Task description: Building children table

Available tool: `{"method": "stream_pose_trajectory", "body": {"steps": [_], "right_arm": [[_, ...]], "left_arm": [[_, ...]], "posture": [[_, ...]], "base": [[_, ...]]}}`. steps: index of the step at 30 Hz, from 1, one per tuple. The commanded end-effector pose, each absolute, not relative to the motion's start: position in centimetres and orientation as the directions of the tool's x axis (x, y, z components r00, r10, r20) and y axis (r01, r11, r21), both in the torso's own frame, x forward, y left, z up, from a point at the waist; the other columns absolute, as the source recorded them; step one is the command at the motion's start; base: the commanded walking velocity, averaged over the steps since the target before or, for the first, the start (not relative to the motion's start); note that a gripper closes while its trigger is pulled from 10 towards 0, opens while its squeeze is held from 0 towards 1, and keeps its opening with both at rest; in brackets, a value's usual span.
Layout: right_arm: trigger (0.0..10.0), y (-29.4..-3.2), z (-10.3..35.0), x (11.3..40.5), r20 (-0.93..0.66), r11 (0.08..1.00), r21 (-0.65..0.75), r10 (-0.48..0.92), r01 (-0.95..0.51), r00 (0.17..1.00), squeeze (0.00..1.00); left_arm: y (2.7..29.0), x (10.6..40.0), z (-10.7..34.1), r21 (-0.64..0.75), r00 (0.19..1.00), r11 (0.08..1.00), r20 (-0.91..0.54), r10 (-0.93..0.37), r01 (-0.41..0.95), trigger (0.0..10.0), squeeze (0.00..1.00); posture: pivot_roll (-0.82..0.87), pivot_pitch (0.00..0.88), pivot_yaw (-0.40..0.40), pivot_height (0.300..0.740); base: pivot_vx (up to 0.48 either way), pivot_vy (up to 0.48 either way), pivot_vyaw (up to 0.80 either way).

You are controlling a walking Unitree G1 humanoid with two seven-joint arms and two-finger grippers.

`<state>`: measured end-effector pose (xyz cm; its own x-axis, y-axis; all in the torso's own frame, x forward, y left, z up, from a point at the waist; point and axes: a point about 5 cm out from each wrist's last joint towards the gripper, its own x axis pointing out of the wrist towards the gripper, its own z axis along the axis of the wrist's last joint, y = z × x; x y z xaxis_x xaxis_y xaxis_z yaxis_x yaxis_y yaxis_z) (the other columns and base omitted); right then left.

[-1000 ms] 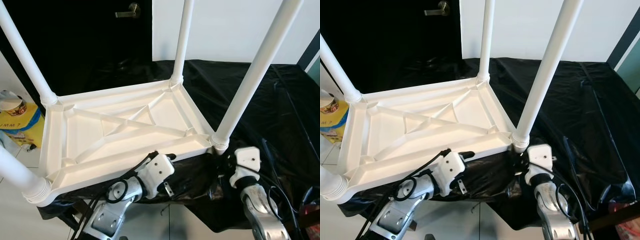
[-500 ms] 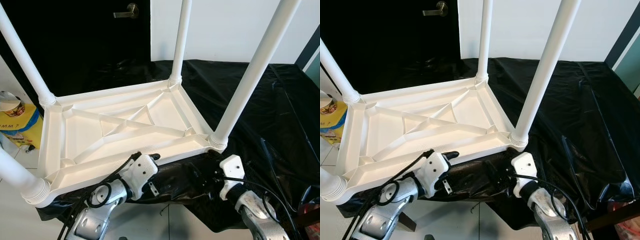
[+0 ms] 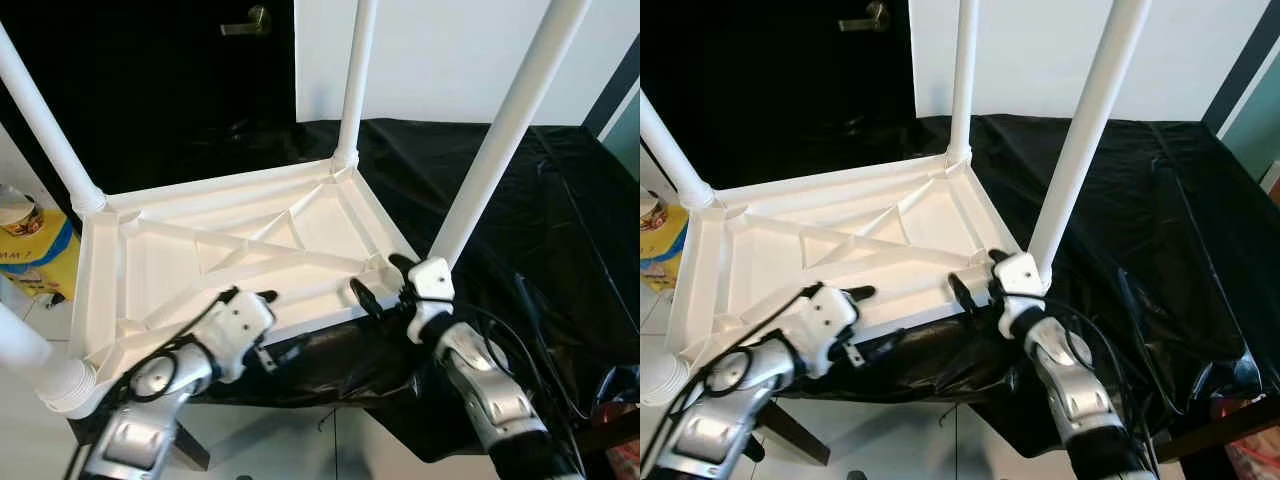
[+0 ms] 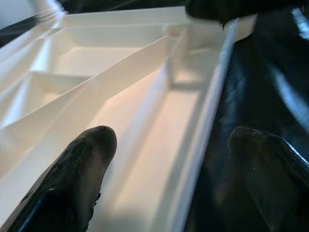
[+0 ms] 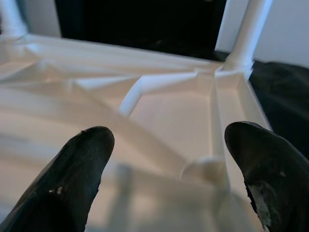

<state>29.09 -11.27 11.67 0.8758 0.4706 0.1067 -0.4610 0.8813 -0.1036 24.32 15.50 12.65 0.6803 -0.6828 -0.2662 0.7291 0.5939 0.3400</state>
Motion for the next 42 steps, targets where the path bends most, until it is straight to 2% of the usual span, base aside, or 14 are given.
{"method": "stream_pose_trajectory", "body": {"steps": [1,11,16,21,26,31,34,42], "right_arm": [[10.0,-11.7,11.3,29.4,0.102,0.902,-0.098,0.429,-0.420,0.897,0.00],[10.0,-12.5,12.1,31.4,0.149,0.951,-0.076,0.307,-0.299,0.940,0.00],[10.0,-13.8,12.4,32.2,0.175,0.978,-0.067,0.209,-0.200,0.962,0.00],[10.0,-15.7,12.4,32.6,0.183,0.993,-0.074,0.109,-0.097,0.977,0.00],[10.0,-17.1,12.4,32.6,0.192,0.996,-0.083,0.042,-0.027,0.981,0.00],[10.0,-19.1,12.3,32.3,0.193,0.994,-0.091,-0.039,0.058,0.980,0.00],[10.0,-19.4,12.2,32.3,0.194,0.993,-0.091,-0.050,0.069,0.980,0.00],[10.0,-23.4,11.7,30.5,0.201,0.963,-0.113,-0.219,0.245,0.955,0.00]], "left_arm": [[15.9,24.0,12.5,0.318,0.682,0.605,-0.278,-0.677,0.730,10.0,0.00],[17.6,23.3,12.8,0.288,0.713,0.653,-0.295,-0.636,0.701,10.0,0.00],[20.2,23.8,13.3,0.319,0.748,0.677,-0.308,-0.587,0.663,10.0,0.00],[20.7,25.1,14.0,0.372,0.731,0.629,-0.316,-0.605,0.682,10.0,0.00],[20.2,26.4,15.1,0.385,0.720,0.613,-0.282,-0.633,0.690,10.0,0.00],[18.4,28.1,16.8,0.394,0.671,0.565,-0.220,-0.708,0.725,10.0,0.00],[18.2,28.4,17.0,0.398,0.661,0.554,-0.216,-0.718,0.731,10.0,0.00],[14.3,31.4,19.2,0.437,0.544,0.436,-0.157,-0.824,0.786,10.0,0.00]], "posture": [[0.00,0.013,-0.039,0.740],[0.02,0.017,-0.041,0.740],[0.03,0.019,-0.046,0.740],[0.04,0.018,-0.052,0.740],[0.04,0.018,-0.046,0.740],[0.00,0.023,-0.024,0.740],[0.00,0.023,-0.024,0.740],[-0.07,0.035,0.018,0.740]], "base": [[0.000,0.000,0.00],[0.000,0.000,0.00],[0.000,0.000,0.00],[0.000,0.000,0.00],[0.000,0.000,0.00],[0.000,0.000,0.00],[0.000,0.000,0.00],[0.000,0.000,0.00]]}}
